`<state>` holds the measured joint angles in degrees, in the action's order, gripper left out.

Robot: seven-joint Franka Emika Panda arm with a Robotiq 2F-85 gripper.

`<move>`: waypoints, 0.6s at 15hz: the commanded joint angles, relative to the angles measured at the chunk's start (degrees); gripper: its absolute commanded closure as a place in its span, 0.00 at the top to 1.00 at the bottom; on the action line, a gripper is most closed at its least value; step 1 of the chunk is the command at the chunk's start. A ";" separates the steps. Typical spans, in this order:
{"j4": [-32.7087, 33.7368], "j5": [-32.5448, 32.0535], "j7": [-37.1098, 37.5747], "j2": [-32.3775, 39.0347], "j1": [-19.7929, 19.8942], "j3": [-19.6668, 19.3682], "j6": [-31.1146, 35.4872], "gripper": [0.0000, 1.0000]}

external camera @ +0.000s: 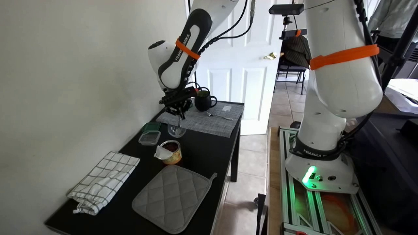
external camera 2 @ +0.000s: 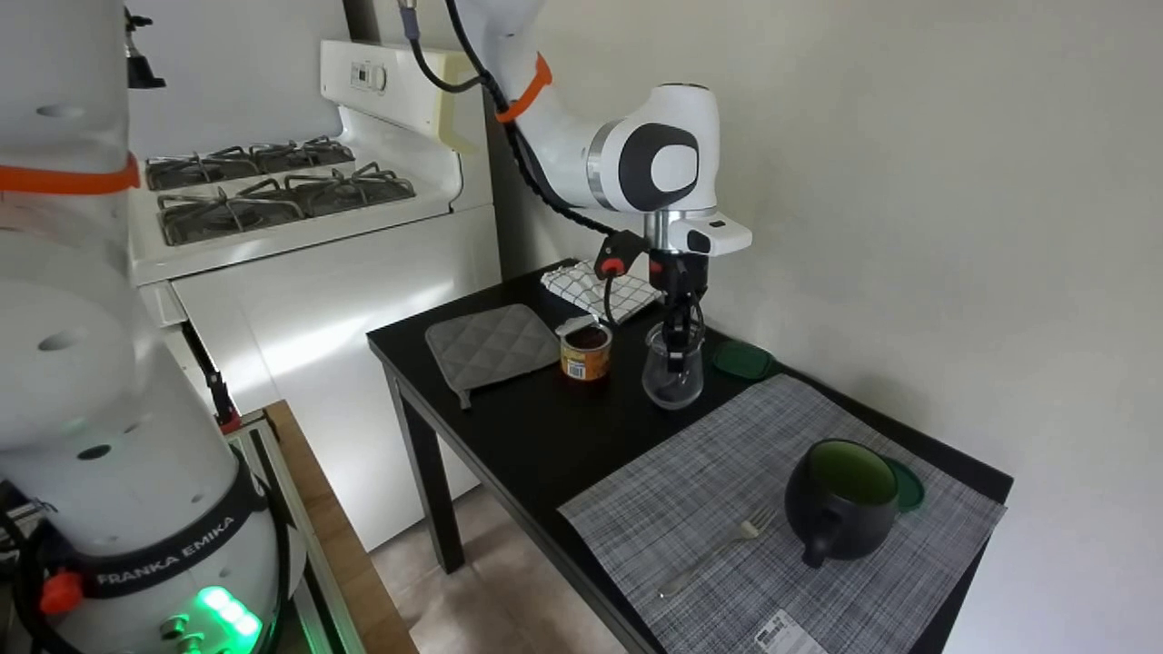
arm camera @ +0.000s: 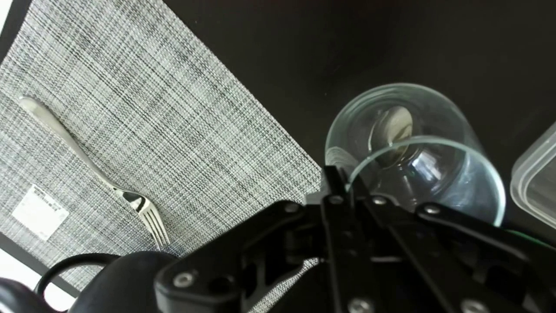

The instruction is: Move the glass closer to the towel

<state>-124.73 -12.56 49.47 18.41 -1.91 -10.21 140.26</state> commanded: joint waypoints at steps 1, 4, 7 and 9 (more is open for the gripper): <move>0.92 0.41 -0.27 -0.10 -0.36 0.19 -2.39 0.01; 0.96 0.61 -0.32 -0.01 -0.33 0.35 -2.72 0.30; 0.70 0.41 -0.11 -0.43 -0.41 0.28 -2.68 0.51; 0.11 -0.06 0.38 -1.56 -0.72 0.17 -2.83 0.66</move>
<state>-124.37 -12.56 49.47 18.37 -2.07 -10.00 139.31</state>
